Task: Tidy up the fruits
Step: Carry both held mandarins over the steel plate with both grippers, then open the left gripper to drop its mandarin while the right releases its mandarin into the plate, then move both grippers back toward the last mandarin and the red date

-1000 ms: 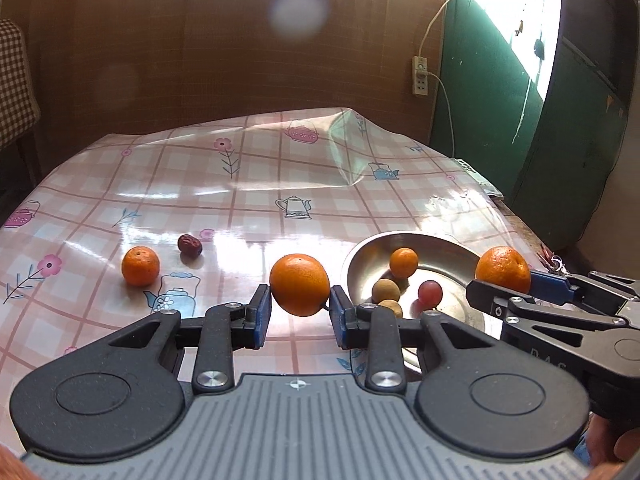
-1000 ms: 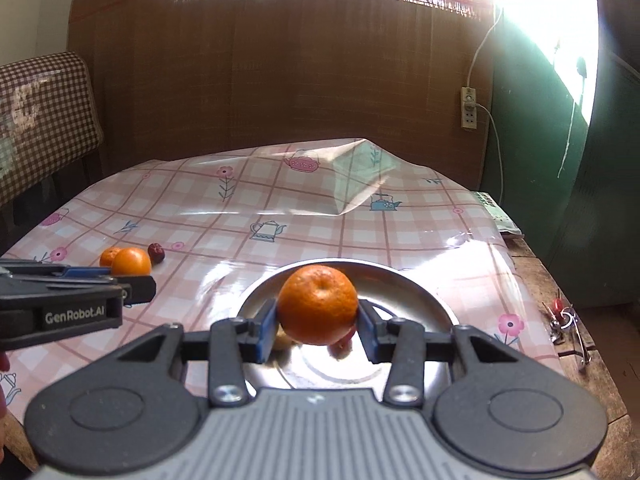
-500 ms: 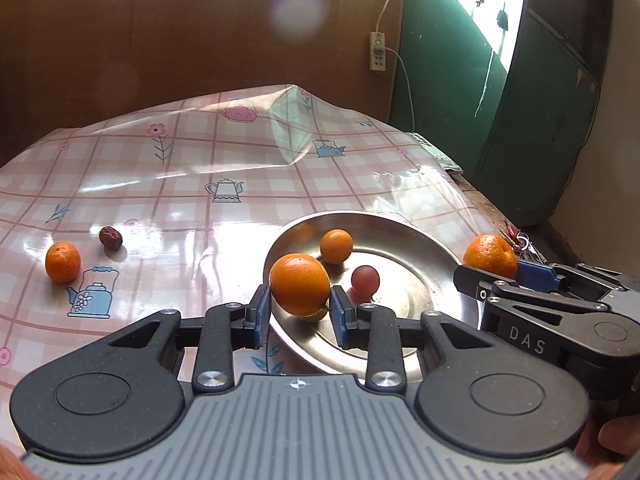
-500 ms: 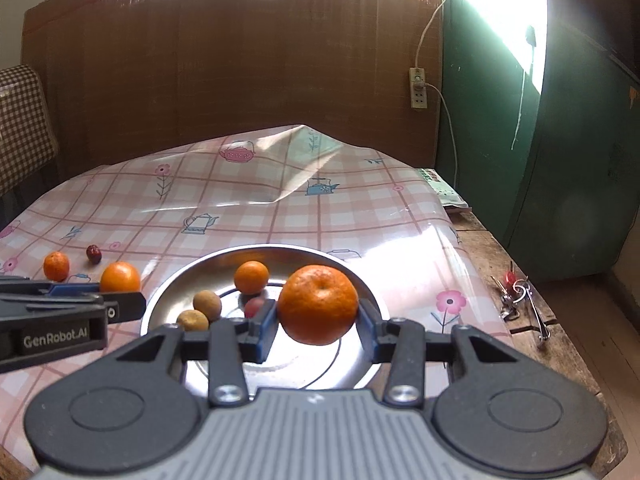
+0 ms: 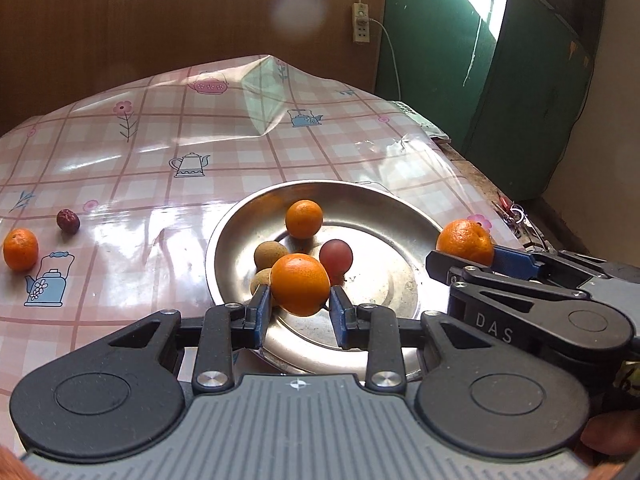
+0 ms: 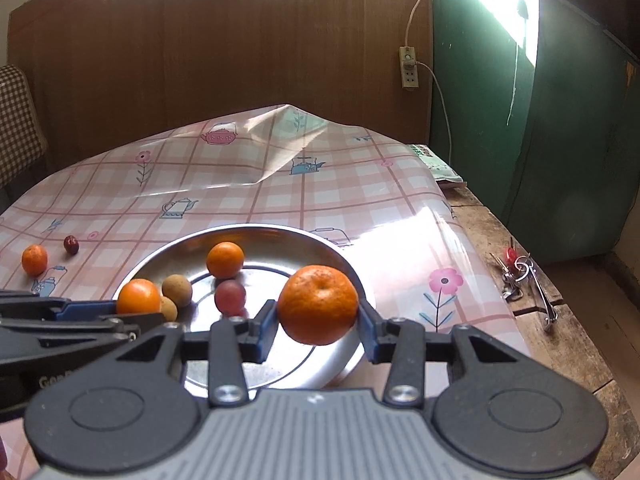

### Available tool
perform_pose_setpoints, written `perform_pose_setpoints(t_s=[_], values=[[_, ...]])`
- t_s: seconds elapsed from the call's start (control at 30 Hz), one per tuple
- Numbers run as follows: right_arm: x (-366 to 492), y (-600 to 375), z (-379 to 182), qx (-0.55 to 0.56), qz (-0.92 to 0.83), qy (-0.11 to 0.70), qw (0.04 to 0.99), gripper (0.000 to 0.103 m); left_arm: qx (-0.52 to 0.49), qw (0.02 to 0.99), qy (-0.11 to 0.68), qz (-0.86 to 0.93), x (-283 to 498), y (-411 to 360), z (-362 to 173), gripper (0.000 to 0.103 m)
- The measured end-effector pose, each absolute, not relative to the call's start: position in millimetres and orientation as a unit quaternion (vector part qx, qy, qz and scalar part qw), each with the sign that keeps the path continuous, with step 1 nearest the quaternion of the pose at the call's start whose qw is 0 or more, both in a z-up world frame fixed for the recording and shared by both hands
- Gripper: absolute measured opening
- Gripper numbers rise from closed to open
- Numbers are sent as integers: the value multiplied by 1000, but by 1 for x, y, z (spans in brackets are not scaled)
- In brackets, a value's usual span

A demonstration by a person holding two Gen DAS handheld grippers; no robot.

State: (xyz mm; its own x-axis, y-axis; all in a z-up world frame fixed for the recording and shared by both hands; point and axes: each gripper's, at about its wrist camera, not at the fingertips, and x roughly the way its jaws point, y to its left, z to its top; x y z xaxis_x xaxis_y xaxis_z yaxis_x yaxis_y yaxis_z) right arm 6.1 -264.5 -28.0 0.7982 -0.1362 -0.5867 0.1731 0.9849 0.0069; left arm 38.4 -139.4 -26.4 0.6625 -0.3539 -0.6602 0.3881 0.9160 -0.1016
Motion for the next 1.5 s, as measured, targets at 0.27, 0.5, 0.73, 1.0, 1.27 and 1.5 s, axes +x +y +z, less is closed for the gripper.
perform_pose_setpoints(t_s=[0.27, 0.5, 0.73, 1.0, 1.27, 1.5], values=[[11, -269, -37, 44, -73, 317, 945, 43, 19, 904, 369, -213, 43, -145, -33, 37], [12, -269, -39, 46, -73, 326, 941, 44, 20, 900, 375, -222, 46, -147, -38, 37], [10, -265, -36, 39, -74, 321, 944, 46, 14, 904, 366, -221, 44, -141, -33, 47], [5, -252, -22, 24, -68, 301, 951, 51, 3, 912, 356, -203, 41, -127, -18, 52], [6, -233, -12, 18, -47, 295, 954, 51, 0, 922, 346, -175, 38, -105, -5, 57], [13, -208, -9, 14, -21, 297, 954, 51, -6, 928, 343, -146, 39, -78, -2, 58]])
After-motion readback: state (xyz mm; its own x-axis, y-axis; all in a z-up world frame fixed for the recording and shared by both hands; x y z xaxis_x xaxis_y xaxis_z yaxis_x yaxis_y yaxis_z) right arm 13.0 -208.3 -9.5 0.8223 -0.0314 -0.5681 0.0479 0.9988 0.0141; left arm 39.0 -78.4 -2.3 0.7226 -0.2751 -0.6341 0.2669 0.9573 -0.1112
